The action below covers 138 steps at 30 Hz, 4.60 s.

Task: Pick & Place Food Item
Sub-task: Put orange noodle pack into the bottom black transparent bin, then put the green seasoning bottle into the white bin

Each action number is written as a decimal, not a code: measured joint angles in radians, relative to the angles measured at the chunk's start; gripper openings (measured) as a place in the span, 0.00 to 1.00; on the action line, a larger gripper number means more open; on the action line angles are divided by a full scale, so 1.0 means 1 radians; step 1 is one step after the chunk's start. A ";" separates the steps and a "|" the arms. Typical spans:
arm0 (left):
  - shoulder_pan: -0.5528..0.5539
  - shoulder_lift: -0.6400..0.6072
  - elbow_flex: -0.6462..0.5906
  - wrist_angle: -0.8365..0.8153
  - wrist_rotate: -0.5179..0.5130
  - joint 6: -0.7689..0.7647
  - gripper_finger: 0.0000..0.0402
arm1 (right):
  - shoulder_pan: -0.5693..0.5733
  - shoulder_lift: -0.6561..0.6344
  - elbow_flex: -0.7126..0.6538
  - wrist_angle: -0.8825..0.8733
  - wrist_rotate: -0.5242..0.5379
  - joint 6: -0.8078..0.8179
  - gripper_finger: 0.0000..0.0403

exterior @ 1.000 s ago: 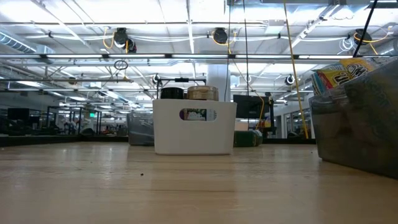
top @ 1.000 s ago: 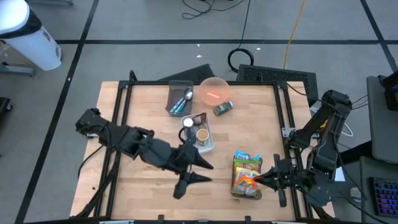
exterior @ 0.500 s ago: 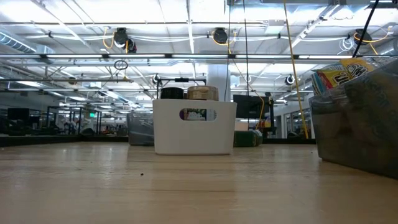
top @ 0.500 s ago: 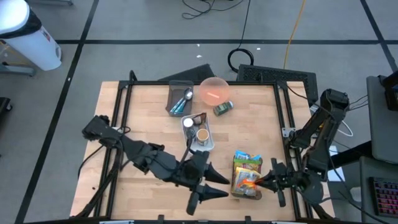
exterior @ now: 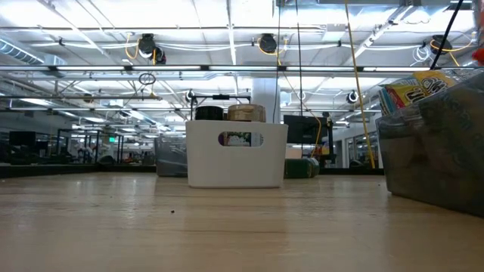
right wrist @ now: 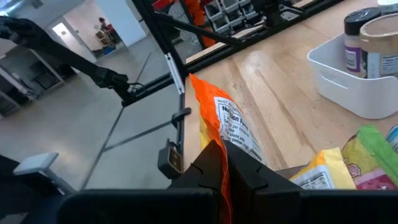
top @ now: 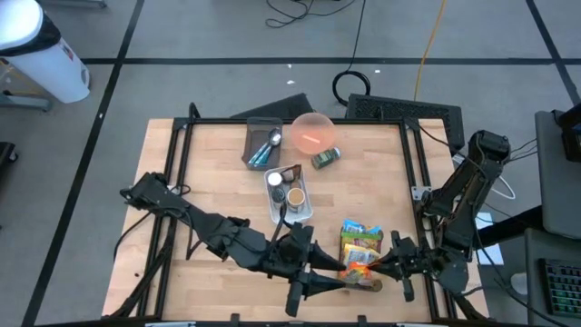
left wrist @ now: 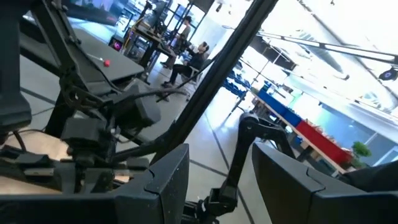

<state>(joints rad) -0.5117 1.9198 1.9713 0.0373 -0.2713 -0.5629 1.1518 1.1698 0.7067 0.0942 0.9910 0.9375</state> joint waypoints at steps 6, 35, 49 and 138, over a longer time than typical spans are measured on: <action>0.000 0.001 0.000 0.005 0.000 0.010 0.46 | -0.032 0.046 0.000 0.001 -0.055 0.016 0.00; -0.001 0.001 0.000 -0.012 0.000 -0.008 0.46 | -0.033 0.282 0.001 0.005 -0.053 0.189 0.00; -0.008 0.000 0.000 -0.011 -0.001 -0.026 0.46 | -0.033 0.325 0.001 0.017 -0.045 0.221 0.00; 0.712 -0.069 0.000 -1.023 0.466 0.561 0.46 | -1.307 -0.123 0.260 -0.415 -1.076 -0.694 0.43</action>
<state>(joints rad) 0.1999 1.8503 1.9717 -0.9859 0.1944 -0.0020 -0.1557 1.0464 0.9671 -0.3207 -0.0850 0.2437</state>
